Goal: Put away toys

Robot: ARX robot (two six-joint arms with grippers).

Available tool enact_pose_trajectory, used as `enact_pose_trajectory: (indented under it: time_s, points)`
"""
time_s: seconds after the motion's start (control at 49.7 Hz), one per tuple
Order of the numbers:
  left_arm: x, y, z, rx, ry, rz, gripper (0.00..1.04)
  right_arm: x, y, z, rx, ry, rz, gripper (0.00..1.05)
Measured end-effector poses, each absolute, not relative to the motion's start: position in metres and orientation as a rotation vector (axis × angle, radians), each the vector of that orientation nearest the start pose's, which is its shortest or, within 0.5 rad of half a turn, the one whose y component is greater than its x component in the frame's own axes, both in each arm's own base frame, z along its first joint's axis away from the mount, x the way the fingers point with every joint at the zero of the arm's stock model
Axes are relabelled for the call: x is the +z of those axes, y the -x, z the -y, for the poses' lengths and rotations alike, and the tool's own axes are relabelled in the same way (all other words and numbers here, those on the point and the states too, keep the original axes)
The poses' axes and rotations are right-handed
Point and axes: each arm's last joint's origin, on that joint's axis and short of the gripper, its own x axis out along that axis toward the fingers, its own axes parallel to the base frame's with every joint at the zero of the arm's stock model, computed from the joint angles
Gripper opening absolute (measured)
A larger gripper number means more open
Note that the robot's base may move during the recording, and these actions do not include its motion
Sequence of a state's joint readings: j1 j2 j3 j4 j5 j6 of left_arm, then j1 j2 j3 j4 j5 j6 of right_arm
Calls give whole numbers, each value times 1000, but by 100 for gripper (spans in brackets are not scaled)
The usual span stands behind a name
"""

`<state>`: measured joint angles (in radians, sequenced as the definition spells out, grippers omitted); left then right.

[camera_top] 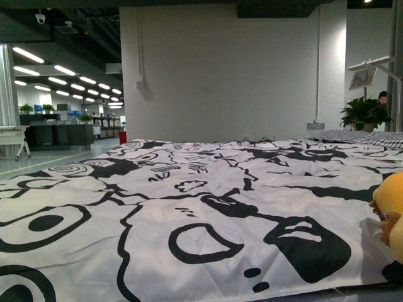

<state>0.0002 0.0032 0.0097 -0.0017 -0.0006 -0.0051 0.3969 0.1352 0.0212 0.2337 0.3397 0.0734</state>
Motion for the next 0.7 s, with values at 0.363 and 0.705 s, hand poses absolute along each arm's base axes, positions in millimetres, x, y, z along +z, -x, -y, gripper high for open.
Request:
enact_pose_trajectory:
  time_s: [0.363, 0.705]
  points:
    - [166, -97, 0, 1, 5, 5, 99, 182, -99, -31, 64, -117, 110, 20]
    - [166, -97, 0, 0, 5, 5, 99, 182, -99, -31, 61, -118, 113, 20]
